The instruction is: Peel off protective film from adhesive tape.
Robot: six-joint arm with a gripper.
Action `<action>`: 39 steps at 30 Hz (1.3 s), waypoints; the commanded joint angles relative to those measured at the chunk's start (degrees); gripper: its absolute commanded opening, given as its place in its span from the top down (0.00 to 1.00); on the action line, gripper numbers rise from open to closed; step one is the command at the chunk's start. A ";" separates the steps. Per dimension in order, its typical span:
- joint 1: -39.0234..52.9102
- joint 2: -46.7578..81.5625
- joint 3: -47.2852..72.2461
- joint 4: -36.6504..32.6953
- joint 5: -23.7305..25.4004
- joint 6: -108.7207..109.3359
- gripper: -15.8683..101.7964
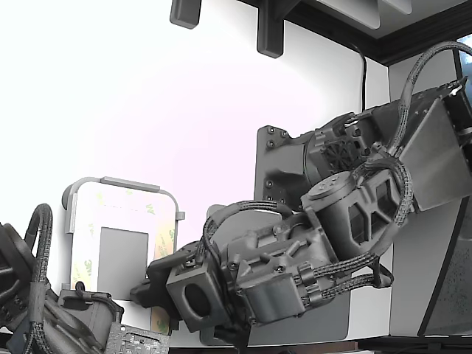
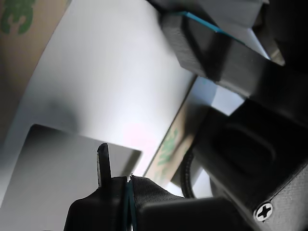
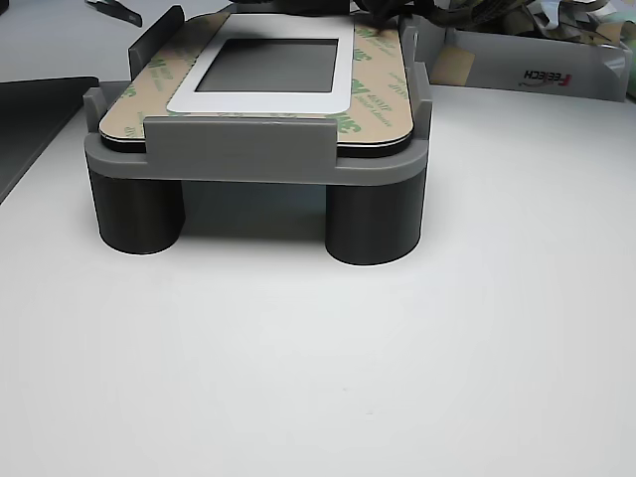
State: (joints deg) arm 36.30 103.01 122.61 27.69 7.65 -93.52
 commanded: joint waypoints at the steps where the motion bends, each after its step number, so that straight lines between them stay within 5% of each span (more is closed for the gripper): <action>1: 0.18 0.62 -1.85 -0.09 0.35 -0.18 0.96; 39: 3.16 -4.57 -3.34 -0.62 0.62 -4.22 0.96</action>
State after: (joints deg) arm 39.90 97.21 120.15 27.69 8.35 -97.56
